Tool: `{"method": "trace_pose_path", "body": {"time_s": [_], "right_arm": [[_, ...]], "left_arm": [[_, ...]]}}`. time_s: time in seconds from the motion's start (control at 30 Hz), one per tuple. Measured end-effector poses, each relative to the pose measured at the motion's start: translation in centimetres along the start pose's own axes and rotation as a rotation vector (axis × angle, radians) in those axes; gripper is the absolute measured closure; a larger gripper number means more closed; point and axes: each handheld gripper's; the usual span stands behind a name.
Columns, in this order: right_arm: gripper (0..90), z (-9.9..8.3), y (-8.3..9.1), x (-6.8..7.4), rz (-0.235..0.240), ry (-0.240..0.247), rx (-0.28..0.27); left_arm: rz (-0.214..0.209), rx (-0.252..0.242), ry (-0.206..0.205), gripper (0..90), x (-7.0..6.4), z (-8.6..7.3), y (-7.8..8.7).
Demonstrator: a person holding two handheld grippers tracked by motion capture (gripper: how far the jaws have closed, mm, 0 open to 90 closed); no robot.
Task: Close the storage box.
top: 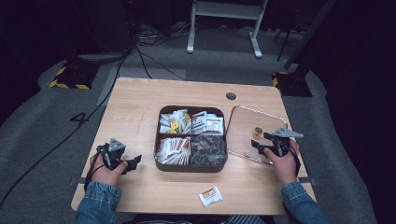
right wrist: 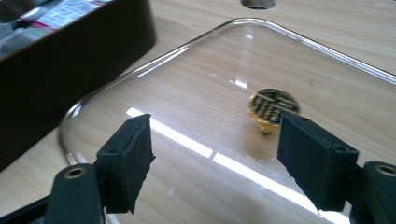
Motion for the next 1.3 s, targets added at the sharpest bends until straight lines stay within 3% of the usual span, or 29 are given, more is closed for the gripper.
{"method": "trace_pose_path", "body": {"time_s": [0.33,0.47,0.57,0.8,0.93,1.03,1.3], "right_arm": [[29.8,0.3,-1.2,-1.9,-0.043,-0.018,0.039],[30.7,0.4,-1.8,-2.4,-0.049,-0.026,0.045],[35.7,0.6,-2.6,-3.0,-0.036,-0.044,0.083],[47.7,0.8,-4.3,-3.4,-0.043,-0.011,0.117],[58.1,1.0,-4.5,-3.5,-0.038,0.03,0.111],[58.5,0.8,-4.5,-3.9,-0.01,0.009,0.094],[58.7,0.6,-4.1,-3.8,-0.021,-0.01,0.091]], "left_arm": [[0.023,0.03,-0.03,22.2,0.3,-0.4,-1.1],[0.026,0.023,-0.067,18.8,0.3,-0.5,-1.5],[0.024,0.025,-0.064,18.8,0.3,-0.5,-1.5],[0.026,0.024,-0.067,18.3,0.3,-0.5,-1.6],[0.025,0.024,-0.067,18.3,0.3,-0.5,-1.6],[0.026,0.024,-0.069,18.4,0.3,-0.5,-1.6],[0.024,0.025,-0.071,18.4,0.2,-0.5,-1.5]]}}
Point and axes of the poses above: each handheld gripper's, and its own axes: y roughly backward along the jaws, z roughly out of its top, x roughly to its left, and after that the axes turned 1 degree about -z, right-handed
